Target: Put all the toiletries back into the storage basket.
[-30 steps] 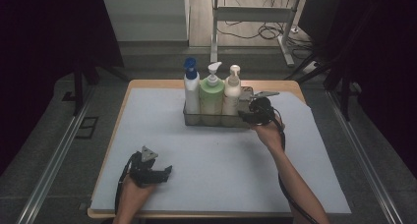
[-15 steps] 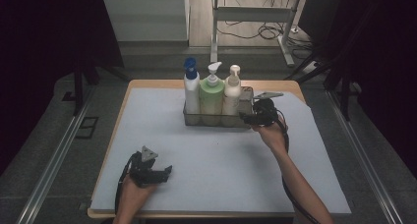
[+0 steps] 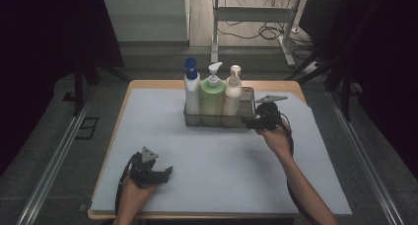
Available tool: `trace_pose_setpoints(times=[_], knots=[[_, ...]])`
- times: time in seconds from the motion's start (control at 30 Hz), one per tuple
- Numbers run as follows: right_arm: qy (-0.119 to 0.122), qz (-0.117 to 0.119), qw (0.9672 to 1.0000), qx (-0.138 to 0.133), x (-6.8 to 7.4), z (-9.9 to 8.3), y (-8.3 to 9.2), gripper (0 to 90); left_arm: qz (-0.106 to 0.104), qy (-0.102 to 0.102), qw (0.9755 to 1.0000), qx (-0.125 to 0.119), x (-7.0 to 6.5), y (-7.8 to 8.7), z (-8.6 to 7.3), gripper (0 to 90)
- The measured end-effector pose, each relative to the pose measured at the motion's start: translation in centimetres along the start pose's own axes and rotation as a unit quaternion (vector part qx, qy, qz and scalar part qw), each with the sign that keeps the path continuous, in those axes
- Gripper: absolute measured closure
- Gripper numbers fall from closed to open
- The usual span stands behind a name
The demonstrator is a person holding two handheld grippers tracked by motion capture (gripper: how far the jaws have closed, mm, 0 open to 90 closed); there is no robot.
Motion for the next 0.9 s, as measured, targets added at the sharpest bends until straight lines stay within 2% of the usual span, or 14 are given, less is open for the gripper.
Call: trace_pose_setpoints(times=[0.27,0.67,0.9], knots=[[0.004,0.007,1.0,0.0,0.2,-0.8,0.6,25.8,0.0,0.0,1.0,0.0,0.0,0.0,0.0,12.0],[0.035,0.001,0.9994,0.005,1.0,-2.0,1.6,20.6,0.0,0.0,1.0,0.0,0.0,0.0,0.0,12.1],[0.048,0.009,0.9987,0.01,1.7,-2.8,2.0,15.4,0.0,0.0,1.0,0.0,0.0,0.0,0.0,12.1]])
Point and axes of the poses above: each handheld gripper's, and its own axes: y roughly backward along the jaws, z roughly out of its top, x roughly to its left, the point moved 6 cm from there along -y, roughly forward along the jaws, and after that the axes turned 15 degrees about x, right-handed, at the moved point
